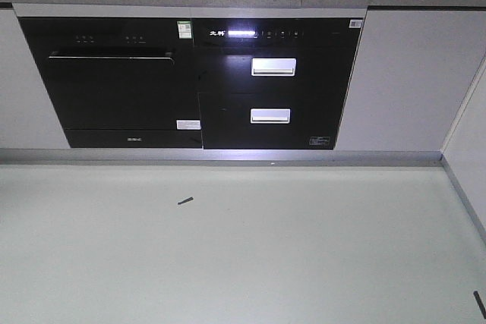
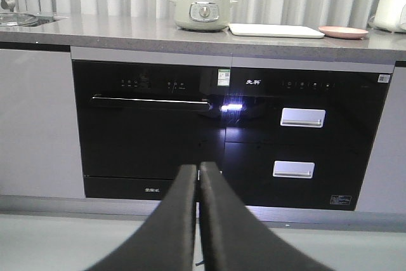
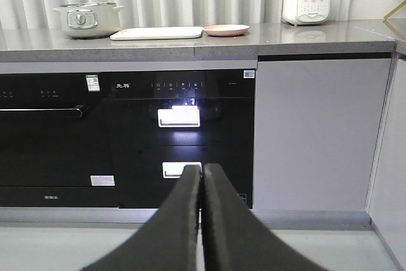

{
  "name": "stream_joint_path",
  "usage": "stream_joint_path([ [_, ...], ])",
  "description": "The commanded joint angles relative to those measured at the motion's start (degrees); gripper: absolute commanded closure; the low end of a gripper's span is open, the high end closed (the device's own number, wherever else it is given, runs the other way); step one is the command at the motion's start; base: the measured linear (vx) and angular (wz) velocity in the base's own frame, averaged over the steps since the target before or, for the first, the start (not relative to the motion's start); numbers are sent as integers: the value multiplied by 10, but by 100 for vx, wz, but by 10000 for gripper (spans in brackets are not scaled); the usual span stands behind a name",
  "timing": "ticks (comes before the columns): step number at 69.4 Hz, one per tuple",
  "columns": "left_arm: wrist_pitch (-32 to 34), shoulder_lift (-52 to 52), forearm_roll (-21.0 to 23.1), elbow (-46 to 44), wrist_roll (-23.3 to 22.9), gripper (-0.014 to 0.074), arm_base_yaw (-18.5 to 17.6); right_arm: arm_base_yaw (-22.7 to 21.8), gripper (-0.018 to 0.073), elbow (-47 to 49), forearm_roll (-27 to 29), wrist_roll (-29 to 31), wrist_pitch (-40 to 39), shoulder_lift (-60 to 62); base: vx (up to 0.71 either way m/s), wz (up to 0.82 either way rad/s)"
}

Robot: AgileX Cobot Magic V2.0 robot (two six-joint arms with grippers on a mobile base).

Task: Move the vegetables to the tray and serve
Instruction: 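Continue driving closer to the counter holding the pot and tray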

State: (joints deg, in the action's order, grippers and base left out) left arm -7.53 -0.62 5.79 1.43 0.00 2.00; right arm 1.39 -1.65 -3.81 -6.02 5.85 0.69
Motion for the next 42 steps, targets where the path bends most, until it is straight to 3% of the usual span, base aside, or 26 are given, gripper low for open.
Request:
stream_joint_path([
  [1,42,-3,4,6,0,603,2,-3,564,-4,-4,0,-45,1,12,-5],
  [42,42,-3,4,6,0,603,2,-3,564,-4,-4,0,-45,1,12,-4],
])
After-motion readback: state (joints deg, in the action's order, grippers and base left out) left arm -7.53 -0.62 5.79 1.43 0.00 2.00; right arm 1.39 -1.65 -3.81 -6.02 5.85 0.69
